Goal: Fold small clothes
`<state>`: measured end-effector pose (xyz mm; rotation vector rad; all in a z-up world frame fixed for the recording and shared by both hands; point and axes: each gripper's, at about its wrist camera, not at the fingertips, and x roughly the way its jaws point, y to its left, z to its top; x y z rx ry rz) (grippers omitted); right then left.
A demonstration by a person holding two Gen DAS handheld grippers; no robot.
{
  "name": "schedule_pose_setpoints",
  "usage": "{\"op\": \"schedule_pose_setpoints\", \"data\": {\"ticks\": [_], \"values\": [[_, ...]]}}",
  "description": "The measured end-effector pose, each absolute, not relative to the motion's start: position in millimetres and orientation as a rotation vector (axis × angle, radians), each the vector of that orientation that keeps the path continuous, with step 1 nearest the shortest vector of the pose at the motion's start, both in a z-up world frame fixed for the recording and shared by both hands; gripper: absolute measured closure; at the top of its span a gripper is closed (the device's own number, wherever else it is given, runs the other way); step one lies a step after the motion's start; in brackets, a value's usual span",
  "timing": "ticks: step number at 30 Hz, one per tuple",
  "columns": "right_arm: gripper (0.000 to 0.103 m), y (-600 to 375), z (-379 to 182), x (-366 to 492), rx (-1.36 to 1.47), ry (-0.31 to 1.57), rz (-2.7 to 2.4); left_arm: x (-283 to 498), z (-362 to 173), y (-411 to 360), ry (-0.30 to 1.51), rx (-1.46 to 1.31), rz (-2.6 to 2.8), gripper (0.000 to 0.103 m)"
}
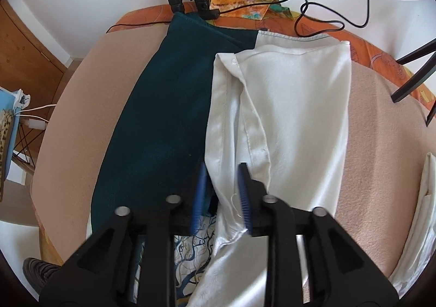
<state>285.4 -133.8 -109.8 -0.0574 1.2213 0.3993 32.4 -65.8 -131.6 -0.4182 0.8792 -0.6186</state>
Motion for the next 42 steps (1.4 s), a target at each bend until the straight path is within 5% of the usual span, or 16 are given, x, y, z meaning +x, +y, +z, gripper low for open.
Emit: {"op": "schedule_pose_setpoints", "data": {"ticks": [2,13,19,29,37,42], "values": [[0.043,-147,-102,275,-0.072,1.186,0.381,30,-129,-64,0.884,-0.407,-0.612,0.085],[0.043,-226,-80,166,-0.034,1.173,0.444,23,-92,-15,0.807,-0.349,-0.527,0.085],[0.048,-253,-84,77,-0.027,1.227,0.471,32,-81,18,0.834,-0.324,-0.450,0.068],[0.053,-284,-123,-14,0.143,1.306,0.477,51,-103,49,1.006,-0.361,-0.387,0.066],[0.063,-281,-141,-35,0.207,1.293,0.490,49,-121,46,1.080,-0.374,-0.413,0.066],[0.086,-269,-142,-39,0.154,1.278,0.499,48,-123,44,1.077,-0.376,-0.417,0.069]]}}
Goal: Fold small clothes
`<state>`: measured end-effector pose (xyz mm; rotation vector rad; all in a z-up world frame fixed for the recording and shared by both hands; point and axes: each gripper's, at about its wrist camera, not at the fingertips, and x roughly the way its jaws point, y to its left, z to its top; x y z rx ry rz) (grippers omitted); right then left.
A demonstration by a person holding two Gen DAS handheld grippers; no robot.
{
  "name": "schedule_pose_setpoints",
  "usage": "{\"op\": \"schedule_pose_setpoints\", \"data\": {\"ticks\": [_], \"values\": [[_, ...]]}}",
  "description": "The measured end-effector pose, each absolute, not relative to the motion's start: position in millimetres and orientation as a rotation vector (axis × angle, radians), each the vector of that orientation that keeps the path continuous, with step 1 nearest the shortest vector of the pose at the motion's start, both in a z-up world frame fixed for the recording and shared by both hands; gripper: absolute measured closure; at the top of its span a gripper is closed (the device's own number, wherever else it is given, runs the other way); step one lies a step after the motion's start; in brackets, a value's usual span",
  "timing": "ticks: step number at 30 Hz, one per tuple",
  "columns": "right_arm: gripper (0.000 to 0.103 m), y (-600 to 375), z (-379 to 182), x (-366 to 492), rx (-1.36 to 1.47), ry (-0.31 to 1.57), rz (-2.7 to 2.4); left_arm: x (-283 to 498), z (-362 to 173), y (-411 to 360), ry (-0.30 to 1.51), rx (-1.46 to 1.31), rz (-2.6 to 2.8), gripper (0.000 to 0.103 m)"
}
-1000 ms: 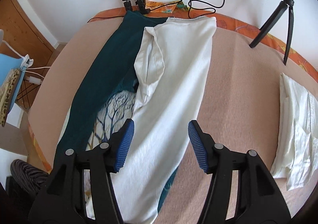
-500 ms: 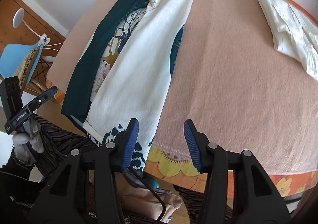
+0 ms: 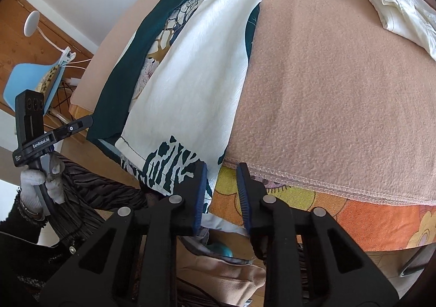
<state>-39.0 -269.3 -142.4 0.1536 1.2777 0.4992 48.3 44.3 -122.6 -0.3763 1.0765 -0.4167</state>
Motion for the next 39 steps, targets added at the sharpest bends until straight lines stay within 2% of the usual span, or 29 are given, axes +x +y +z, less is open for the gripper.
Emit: {"op": "schedule_pose_setpoints", "data": {"ticks": [2,4,5,8,12,16,19,21,23,34,35,36,37,39], "values": [[0.091,-266,-143,-41,0.136,1.267,0.497,49,-122,43,1.066,-0.359,-0.410,0.070],[0.095,-262,-143,-42,0.107,1.254,0.487,49,-126,41,1.068,-0.354,-0.418,0.099],[0.096,-261,-143,-42,0.099,1.250,0.482,50,-128,41,1.068,-0.354,-0.421,0.100],[0.100,-260,-143,-44,0.075,1.246,0.461,47,-126,41,1.046,-0.331,-0.417,0.100],[0.100,-258,-138,-49,0.036,1.246,0.477,41,-123,47,1.044,-0.312,-0.415,0.100],[0.100,-257,-112,-45,0.064,1.161,0.452,41,-121,59,1.041,-0.379,-0.417,0.100],[0.097,-238,-98,-39,0.092,1.138,0.542,40,-122,62,1.044,-0.390,-0.412,0.100],[0.085,-217,-95,-36,0.066,1.138,0.593,39,-123,62,1.052,-0.393,-0.410,0.095],[0.081,-197,-97,-32,0.083,1.153,0.653,39,-125,62,1.065,-0.402,-0.416,0.091],[0.081,-116,-142,-6,0.049,1.252,0.711,37,-128,63,1.072,-0.417,-0.440,0.091],[0.082,-114,-142,-6,0.046,1.255,0.713,37,-128,63,1.071,-0.415,-0.441,0.091],[0.092,-112,-142,-6,0.047,1.255,0.716,37,-128,63,1.069,-0.411,-0.442,0.091],[0.096,-110,-143,-7,0.046,1.264,0.729,37,-127,63,1.067,-0.405,-0.441,0.091],[0.100,-107,-146,-11,0.035,1.272,0.728,36,-127,63,1.061,-0.396,-0.437,0.091]]}}
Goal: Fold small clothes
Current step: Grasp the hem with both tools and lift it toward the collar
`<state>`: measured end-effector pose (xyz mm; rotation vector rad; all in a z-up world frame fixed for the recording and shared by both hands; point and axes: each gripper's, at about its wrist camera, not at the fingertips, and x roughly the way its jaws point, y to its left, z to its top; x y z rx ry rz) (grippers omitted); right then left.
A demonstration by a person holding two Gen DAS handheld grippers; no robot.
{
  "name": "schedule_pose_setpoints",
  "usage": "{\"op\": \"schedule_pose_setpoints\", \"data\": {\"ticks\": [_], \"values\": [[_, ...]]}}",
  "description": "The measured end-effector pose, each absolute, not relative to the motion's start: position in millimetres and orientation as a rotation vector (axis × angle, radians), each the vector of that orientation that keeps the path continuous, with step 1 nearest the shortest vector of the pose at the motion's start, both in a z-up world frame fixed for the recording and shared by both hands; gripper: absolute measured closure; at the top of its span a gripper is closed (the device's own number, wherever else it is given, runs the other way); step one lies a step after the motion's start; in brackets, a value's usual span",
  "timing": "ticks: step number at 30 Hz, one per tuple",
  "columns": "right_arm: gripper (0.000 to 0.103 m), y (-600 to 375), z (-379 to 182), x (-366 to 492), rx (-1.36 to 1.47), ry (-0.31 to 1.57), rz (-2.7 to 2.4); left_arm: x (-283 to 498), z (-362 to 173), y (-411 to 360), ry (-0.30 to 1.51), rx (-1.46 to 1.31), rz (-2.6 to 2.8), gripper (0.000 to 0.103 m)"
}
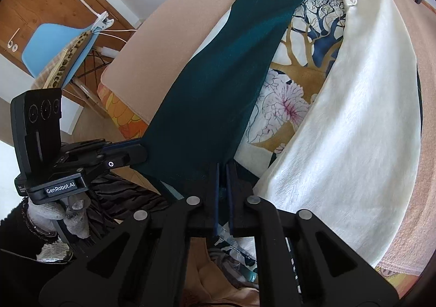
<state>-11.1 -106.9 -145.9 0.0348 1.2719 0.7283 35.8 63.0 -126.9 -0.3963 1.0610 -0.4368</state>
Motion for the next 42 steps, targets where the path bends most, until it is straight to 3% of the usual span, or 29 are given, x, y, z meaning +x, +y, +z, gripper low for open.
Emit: {"op": "schedule_pose_setpoints", "data": {"ticks": [7,8,11,13,19,26,31,33,37,42], "values": [[0.100,-120,-140,-22,0.048,1.264,0.746,35,-124,65,1.074,-0.415,-0.457,0.091],[0.095,-129,-134,-25,0.055,1.245,0.735,36,-125,64,1.088,-0.416,-0.466,0.091],[0.059,-166,-115,-34,0.120,1.180,0.704,36,-126,62,1.114,-0.417,-0.458,0.087],[0.057,-196,-105,-43,0.108,1.132,0.611,36,-126,60,1.122,-0.420,-0.467,0.086],[0.057,-263,-122,-59,0.171,1.203,0.451,40,-129,59,1.135,-0.450,-0.485,0.086],[0.057,-274,-140,-61,0.200,1.230,0.462,38,-130,56,1.122,-0.436,-0.493,0.092],[0.073,-260,-142,-64,0.165,1.223,0.475,36,-128,55,1.110,-0.425,-0.504,0.098],[0.091,-254,-144,-64,0.156,1.226,0.479,36,-128,55,1.105,-0.438,-0.514,0.099],[0.098,-252,-144,-63,0.210,1.229,0.520,37,-124,61,1.072,-0.533,-0.547,0.100],[0.099,-274,-146,-50,0.503,1.248,0.568,40,-117,68,1.045,-0.622,-0.561,0.100]]}}
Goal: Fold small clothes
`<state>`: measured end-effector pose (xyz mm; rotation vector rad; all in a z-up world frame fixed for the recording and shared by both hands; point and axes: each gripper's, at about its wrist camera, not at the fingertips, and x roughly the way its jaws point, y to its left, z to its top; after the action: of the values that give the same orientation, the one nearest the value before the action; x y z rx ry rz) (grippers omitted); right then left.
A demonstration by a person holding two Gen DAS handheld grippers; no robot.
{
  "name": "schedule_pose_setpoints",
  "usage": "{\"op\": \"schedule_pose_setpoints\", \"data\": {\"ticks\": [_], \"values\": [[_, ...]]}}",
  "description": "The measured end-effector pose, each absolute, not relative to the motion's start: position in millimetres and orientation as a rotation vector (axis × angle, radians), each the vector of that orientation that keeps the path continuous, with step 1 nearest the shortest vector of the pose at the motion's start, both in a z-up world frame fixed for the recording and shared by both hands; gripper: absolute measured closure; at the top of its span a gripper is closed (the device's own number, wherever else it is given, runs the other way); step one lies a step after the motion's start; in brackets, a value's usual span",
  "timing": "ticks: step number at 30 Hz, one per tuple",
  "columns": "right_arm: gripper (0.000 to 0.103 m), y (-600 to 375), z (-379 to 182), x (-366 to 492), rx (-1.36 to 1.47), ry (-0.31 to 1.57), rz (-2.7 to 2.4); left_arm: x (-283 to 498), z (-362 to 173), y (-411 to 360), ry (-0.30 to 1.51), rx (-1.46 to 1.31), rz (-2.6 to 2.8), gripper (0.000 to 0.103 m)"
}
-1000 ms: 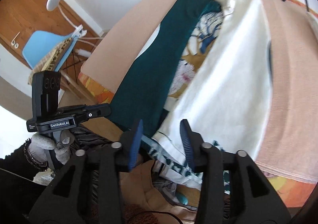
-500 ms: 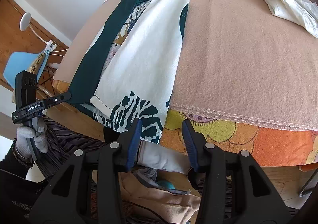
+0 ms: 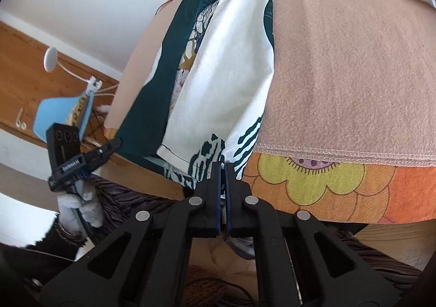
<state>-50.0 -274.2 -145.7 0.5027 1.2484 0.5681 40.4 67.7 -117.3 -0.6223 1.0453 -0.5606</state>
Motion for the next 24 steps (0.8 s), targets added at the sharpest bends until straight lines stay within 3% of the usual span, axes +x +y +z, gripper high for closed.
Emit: {"op": "schedule_pose_setpoints", "data": {"ticks": [6,16,24], "values": [[0.099,-286,-132,-35,0.676,1.201,0.601,53,-108,64,1.023,-0.654,-0.582,0.101],[0.099,-284,-93,26,0.671,1.086,0.612,105,-75,55,0.948,-0.596,-0.605,0.101],[0.099,-283,-97,89,0.620,1.076,0.511,159,-76,50,0.926,-0.521,-0.532,0.101]]}}
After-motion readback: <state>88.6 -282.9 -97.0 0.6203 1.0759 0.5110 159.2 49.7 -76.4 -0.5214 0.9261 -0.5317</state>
